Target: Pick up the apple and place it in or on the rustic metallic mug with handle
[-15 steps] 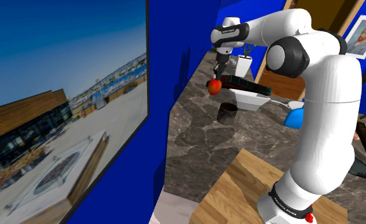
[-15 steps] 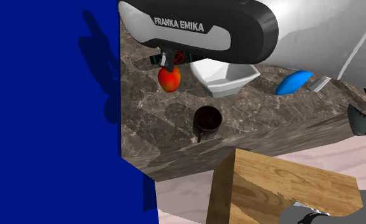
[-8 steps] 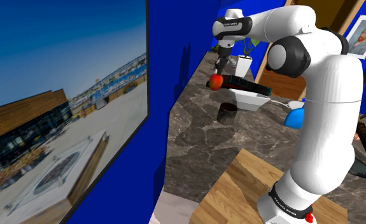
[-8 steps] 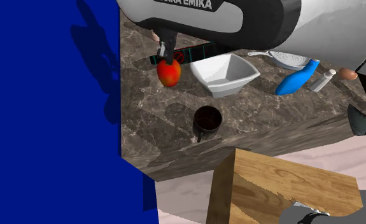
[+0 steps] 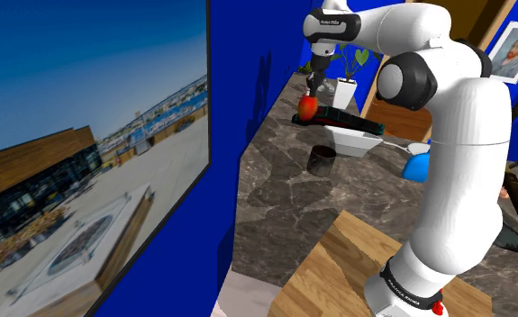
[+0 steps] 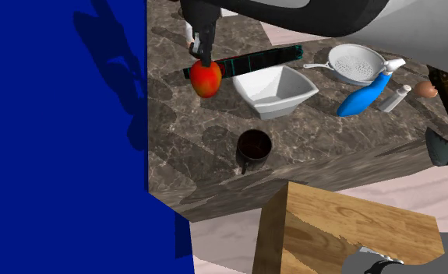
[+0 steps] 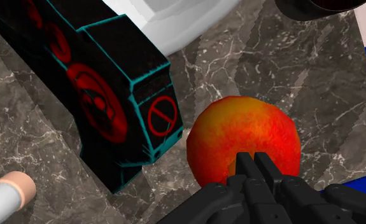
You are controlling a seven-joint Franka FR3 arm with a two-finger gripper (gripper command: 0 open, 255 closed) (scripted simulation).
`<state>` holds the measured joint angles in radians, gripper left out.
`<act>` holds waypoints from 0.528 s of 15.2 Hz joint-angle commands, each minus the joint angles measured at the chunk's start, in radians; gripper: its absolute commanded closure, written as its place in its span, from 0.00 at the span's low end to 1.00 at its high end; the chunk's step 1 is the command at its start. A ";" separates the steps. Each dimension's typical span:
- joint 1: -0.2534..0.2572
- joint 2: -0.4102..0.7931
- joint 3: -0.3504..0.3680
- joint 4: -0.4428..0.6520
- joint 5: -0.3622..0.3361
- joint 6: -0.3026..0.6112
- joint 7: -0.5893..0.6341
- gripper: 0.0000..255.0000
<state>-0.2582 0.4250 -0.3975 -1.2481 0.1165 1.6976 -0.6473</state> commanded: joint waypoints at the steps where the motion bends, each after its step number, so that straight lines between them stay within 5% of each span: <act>1: -0.008 0.010 0.000 0.044 0.004 -0.033 -0.002 1.00; 5: -0.019 0.027 0.000 0.118 0.010 -0.090 -0.004 1.00; 8: 0.039 -0.129 -0.011 -0.075 -0.045 -0.047 0.018 1.00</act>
<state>-0.2382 0.3490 -0.4049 -1.2554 0.0900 1.6319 -0.6366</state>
